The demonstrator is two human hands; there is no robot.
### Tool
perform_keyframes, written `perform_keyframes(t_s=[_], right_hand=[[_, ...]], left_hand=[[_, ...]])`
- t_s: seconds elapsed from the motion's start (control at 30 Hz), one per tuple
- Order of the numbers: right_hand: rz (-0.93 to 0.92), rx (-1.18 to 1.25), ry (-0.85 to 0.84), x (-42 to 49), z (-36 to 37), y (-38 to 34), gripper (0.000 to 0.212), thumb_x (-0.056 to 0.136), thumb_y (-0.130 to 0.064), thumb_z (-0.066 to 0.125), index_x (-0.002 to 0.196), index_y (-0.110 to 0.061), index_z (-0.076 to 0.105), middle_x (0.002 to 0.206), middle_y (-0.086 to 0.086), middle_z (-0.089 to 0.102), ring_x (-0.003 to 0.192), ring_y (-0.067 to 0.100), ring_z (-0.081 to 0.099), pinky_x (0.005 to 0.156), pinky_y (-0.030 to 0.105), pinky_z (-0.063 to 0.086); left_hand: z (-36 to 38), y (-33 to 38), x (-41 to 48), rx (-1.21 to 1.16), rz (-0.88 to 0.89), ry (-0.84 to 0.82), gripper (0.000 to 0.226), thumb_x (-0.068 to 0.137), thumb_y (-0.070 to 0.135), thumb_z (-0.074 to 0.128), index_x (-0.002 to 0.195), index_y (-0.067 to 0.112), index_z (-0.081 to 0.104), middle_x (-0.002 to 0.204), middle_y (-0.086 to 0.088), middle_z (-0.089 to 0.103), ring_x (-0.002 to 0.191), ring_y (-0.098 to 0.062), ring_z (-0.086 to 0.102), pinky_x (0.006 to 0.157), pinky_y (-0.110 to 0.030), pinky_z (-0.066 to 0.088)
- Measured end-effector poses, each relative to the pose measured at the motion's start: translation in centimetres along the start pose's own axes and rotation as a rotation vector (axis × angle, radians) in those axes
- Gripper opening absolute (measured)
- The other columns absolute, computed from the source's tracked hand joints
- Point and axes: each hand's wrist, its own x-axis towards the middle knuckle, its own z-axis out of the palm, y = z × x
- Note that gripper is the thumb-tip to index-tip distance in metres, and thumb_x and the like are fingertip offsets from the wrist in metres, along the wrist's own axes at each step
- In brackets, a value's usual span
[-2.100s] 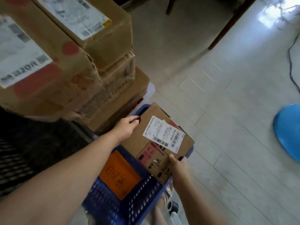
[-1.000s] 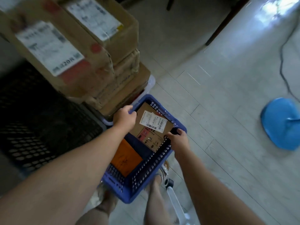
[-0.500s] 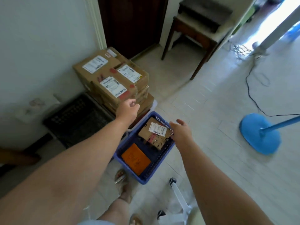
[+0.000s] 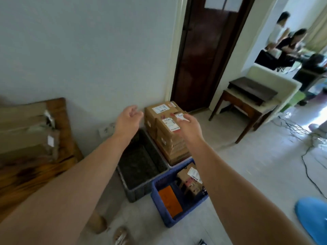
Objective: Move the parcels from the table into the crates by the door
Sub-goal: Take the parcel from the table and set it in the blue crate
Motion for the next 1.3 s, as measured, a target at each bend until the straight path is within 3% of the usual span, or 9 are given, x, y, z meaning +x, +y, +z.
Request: perform_keyframes(t_s=[0.2,0.37,0.5,0.63,0.73,0.83,0.97,1.1,1.3], right_hand=[[-0.223,-0.104,-0.149,-5.0,9.7,-3.9,0.049,0.090,-0.021,0.059,0.137,-0.015,0.047,0.134,0.008,0.052,0.116,0.020,0.051,0.104,0.043,0.041],[-0.303,-0.132,-0.325,-9.0,19.2,-4.2,0.045,0.091,-0.023,0.060,0.134,-0.019,0.049,0.135,0.006,0.050,0.122,0.020,0.048,0.104,0.046,0.041],[-0.343,-0.183,-0.423,-12.9,27.7,-2.9,0.045,0.092,-0.027,0.059,0.135,-0.020,0.048,0.139,0.005,0.048,0.124,0.020,0.048,0.105,0.045,0.041],[-0.304,-0.226,-0.431,-15.7,34.0,-0.5,0.048,0.093,-0.029,0.059,0.138,-0.020,0.044,0.144,0.003,0.045,0.129,0.021,0.044,0.105,0.037,0.037],[-0.265,-0.249,-0.381,-16.6,37.6,0.8,0.054,0.093,-0.028,0.059,0.142,-0.018,0.038,0.145,0.004,0.043,0.130,0.022,0.044,0.092,0.030,0.036],[-0.225,-0.261,-0.313,-16.7,39.9,1.7,0.055,0.093,-0.025,0.059,0.143,-0.016,0.036,0.146,0.005,0.042,0.130,0.023,0.043,0.093,0.030,0.036],[-0.156,-0.317,-0.234,-15.8,40.9,2.7,0.059,0.093,-0.026,0.059,0.145,-0.018,0.033,0.147,0.006,0.040,0.131,0.026,0.042,0.101,0.037,0.037],[-0.110,-0.363,-0.222,-14.4,41.5,3.4,0.063,0.092,-0.025,0.060,0.147,-0.018,0.029,0.149,0.006,0.038,0.133,0.028,0.040,0.104,0.041,0.036],[-0.007,-0.379,-0.246,-12.3,41.5,4.2,0.075,0.092,-0.024,0.061,0.151,-0.020,0.016,0.150,0.009,0.037,0.132,0.032,0.040,0.104,0.045,0.036]], left_hand=[[-11.7,0.9,-2.3,-0.086,0.031,0.212,0.040,0.093,0.018,0.056,0.131,0.009,0.049,0.112,-0.001,0.054,0.090,-0.007,0.053,0.064,-0.002,0.040],[-22.1,-0.2,-4.9,-0.071,0.007,0.386,0.042,0.093,0.026,0.056,0.134,0.018,0.050,0.115,0.007,0.053,0.101,-0.007,0.052,0.085,-0.021,0.044],[-31.8,-2.9,-6.6,-0.021,-0.070,0.505,0.041,0.093,0.030,0.054,0.134,0.024,0.049,0.114,0.009,0.052,0.100,-0.009,0.049,0.081,-0.025,0.046],[-40.0,-6.4,-7.4,0.051,-0.148,0.523,0.040,0.094,0.032,0.053,0.133,0.024,0.049,0.121,0.007,0.054,0.103,-0.010,0.048,0.091,-0.030,0.042],[-44.4,-8.6,-6.9,0.095,-0.202,0.529,0.040,0.094,0.031,0.054,0.133,0.023,0.049,0.129,0.004,0.054,0.112,-0.015,0.051,0.093,-0.030,0.040],[-47.1,-10.3,-5.6,0.115,-0.256,0.489,0.041,0.093,0.031,0.055,0.133,0.024,0.049,0.132,0.002,0.053,0.119,-0.019,0.049,0.097,-0.034,0.039],[-48.4,-12.0,-4.1,0.150,-0.276,0.421,0.045,0.094,0.031,0.054,0.137,0.021,0.045,0.136,0.000,0.051,0.123,-0.019,0.047,0.078,-0.021,0.041],[-48.5,-13.2,-2.6,0.168,-0.330,0.367,0.053,0.094,0.033,0.055,0.142,0.019,0.038,0.143,-0.001,0.045,0.130,-0.021,0.042,0.103,-0.037,0.036],[-47.4,-14.1,-1.0,0.153,-0.450,0.333,0.056,0.093,0.030,0.055,0.142,0.013,0.033,0.143,-0.008,0.042,0.130,-0.027,0.040,0.104,-0.041,0.033]])
